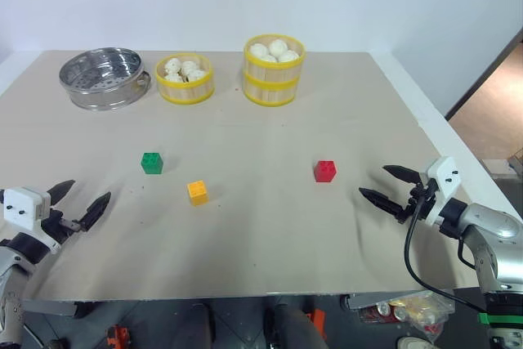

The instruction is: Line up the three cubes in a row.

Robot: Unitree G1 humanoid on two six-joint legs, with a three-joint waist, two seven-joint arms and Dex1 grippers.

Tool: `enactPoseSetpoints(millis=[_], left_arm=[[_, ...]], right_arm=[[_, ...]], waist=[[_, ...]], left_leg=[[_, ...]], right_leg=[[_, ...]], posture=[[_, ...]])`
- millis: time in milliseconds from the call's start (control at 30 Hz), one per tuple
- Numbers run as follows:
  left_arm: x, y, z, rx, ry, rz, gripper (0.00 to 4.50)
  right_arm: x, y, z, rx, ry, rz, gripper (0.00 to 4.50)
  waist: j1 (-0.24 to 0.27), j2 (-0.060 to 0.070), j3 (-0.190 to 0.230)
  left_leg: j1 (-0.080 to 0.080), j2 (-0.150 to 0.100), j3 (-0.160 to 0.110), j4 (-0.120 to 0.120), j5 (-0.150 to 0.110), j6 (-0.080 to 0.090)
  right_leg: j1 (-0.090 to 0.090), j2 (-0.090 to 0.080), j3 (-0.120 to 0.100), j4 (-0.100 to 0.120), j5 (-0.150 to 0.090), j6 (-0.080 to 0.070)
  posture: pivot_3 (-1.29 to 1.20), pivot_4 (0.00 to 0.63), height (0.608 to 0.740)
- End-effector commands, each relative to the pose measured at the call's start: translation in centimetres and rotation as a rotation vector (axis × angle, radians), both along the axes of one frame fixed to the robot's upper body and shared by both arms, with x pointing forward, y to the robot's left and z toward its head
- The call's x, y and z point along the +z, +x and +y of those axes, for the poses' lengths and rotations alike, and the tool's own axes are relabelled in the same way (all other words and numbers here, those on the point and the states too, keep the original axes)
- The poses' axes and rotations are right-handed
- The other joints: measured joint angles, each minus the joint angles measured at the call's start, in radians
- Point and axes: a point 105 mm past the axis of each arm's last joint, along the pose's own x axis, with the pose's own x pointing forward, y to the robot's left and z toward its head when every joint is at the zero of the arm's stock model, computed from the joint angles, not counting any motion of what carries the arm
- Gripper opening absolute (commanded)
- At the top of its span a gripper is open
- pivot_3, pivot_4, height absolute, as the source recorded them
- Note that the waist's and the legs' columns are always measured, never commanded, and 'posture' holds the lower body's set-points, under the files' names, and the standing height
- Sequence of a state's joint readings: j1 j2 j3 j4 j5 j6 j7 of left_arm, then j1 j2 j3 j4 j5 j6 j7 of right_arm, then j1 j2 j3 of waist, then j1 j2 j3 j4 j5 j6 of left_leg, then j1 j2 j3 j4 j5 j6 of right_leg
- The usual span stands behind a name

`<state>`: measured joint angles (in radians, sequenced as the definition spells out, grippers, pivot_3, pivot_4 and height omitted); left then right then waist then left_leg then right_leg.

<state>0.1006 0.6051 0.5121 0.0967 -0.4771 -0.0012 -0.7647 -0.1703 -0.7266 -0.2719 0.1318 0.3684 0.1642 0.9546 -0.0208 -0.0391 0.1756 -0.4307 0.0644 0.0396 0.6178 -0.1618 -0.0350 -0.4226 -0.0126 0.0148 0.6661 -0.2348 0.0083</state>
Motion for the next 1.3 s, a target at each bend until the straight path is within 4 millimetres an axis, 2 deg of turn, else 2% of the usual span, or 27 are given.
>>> enactPoseSetpoints(millis=[33, 133, 333, 433, 567, 700, 833, 933, 1067, 1300], left_arm=[[0.7, -0.1, -0.4, -0.032, -0.003, -0.022, 4.49], [0.9, -0.1, -1.1, -0.099, -0.111, -0.007, 4.49], [1.0, -0.3, -1.5, -0.145, -0.131, 0.007, 4.49], [1.1, -0.4, -1.8, -0.170, -0.106, 0.003, 4.49], [2.5, -0.7, -3.0, -0.261, 0.071, -0.073, 4.49], [5.6, -1.0, -8.2, -0.480, 0.086, -0.136, 4.49], [6.1, -1.5, -11.5, -0.637, 0.064, -0.108, 4.49], [5.7, -2.2, -15.1, -0.842, 0.061, -0.034, 4.49], [4.7, -1.6, -16.7, -0.959, 0.068, 0.060, 4.49], [3.8, -0.9, -18.7, -1.077, 0.101, 0.133, 4.49]], right_arm=[[1.0, 0.1, -0.2, -0.002, -0.001, -0.030, 4.50], [0.9, -0.1, 0.2, 0.004, 0.019, -0.015, 4.50], [1.1, -0.2, 0.7, 0.018, 0.005, -0.022, 4.50], [1.1, -0.3, 0.7, 0.021, -0.004, -0.020, 4.50], [1.3, -0.3, 0.9, 0.042, -0.016, -0.026, 4.50], [4.1, 0.4, 3.1, 0.150, -0.030, -0.087, 4.50], [5.5, 1.1, 4.6, 0.235, -0.055, -0.107, 4.50], [6.0, 1.9, 6.4, 0.351, -0.098, -0.106, 4.50], [5.7, 3.5, 7.8, 0.458, -0.175, -0.093, 4.50], [4.7, 5.3, 8.3, 0.556, -0.271, -0.052, 4.50]], waist=[[0.000, 0.000, 0.000], [0.000, 0.000, 0.000], [0.000, 0.000, 0.000], [0.000, 0.000, 0.000], [0.000, 0.000, 0.000], [0.000, 0.001, 0.001], [-0.002, 0.002, 0.000], [-0.002, 0.003, 0.001], [-0.001, 0.003, 0.001], [-0.001, 0.003, 0.001]], left_leg=[[0.000, 0.000, 0.000, 0.000, 0.000, 0.000], [0.000, 0.000, 0.000, 0.000, 0.000, 0.000], [0.000, 0.000, 0.000, 0.000, 0.000, 0.000], [0.000, 0.000, 0.000, 0.000, 0.000, 0.000], [0.000, 0.000, 0.001, 0.000, 0.000, 0.000], [0.000, 0.000, 0.001, 0.000, 0.000, 0.000], [0.001, 0.000, 0.004, 0.000, 0.000, 0.000], [0.001, 0.001, 0.004, 0.000, 0.000, 0.000], [0.001, 0.001, 0.003, 0.000, 0.000, 0.000], [-0.001, 0.001, 0.002, 0.000, -0.001, 0.002]], right_leg=[[0.000, 0.000, 0.000, 0.000, 0.000, 0.000], [0.000, 0.000, 0.000, 0.000, 0.000, 0.000], [0.000, 0.000, 0.000, 0.000, 0.000, 0.000], [0.000, 0.000, 0.000, 0.000, 0.000, 0.000], [0.000, 0.000, 0.001, 0.000, 0.000, 0.000], [-0.001, 0.000, 0.002, 0.000, 0.001, 0.000], [0.000, -0.001, 0.003, 0.000, 0.002, 0.001], [-0.001, 0.001, 0.004, 0.000, 0.002, 0.000], [-0.001, 0.005, 0.005, 0.000, 0.002, 0.000], [-0.002, 0.006, 0.006, 0.000, 0.003, 0.004]], posture=[[0.00, 0.150, 0.740], [0.00, 0.150, 0.740], [0.00, 0.150, 0.740], [0.00, 0.150, 0.740], [0.00, 0.150, 0.740], [0.00, 0.150, 0.740], [0.00, 0.150, 0.740], [0.00, 0.150, 0.740], [0.00, 0.150, 0.740], [0.00, 0.150, 0.740]])
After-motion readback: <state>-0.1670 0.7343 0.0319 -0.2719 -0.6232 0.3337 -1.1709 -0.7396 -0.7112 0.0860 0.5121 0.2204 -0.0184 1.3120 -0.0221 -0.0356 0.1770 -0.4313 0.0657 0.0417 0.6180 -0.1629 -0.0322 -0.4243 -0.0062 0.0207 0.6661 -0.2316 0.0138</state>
